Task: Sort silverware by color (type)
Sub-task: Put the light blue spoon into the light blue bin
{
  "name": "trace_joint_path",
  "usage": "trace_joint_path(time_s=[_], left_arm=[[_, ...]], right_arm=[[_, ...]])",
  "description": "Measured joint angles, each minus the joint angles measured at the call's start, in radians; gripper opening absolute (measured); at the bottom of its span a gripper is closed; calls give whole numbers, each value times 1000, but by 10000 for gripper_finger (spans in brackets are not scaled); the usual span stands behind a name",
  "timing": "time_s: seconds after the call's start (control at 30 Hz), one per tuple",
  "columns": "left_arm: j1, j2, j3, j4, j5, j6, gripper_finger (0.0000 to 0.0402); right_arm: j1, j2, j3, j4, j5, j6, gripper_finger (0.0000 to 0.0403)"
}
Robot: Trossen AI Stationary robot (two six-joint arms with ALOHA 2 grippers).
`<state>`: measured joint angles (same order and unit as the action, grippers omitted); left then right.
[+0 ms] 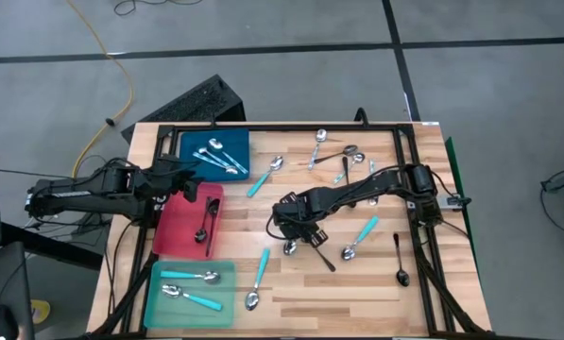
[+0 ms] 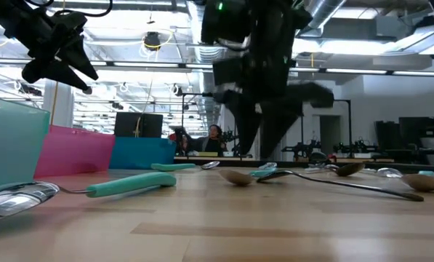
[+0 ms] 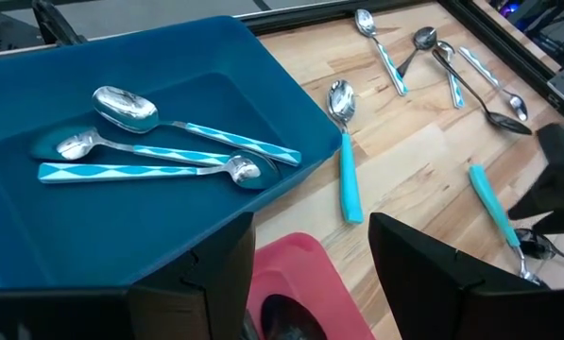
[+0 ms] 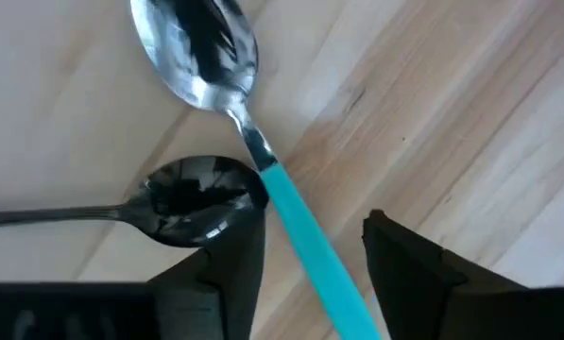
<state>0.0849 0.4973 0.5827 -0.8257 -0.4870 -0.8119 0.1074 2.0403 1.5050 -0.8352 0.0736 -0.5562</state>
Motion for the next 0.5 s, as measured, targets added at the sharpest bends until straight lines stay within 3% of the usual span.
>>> trace_joint_path(time_s=[0.23, 0.5], left_arm=[[0, 0, 0, 1, 1, -7, 195], [0, 0, 0, 2, 5, -19, 195]], right_arm=[[-18, 61, 0, -21, 13, 2, 226], [-30, 100, 6, -26, -20, 6, 197]])
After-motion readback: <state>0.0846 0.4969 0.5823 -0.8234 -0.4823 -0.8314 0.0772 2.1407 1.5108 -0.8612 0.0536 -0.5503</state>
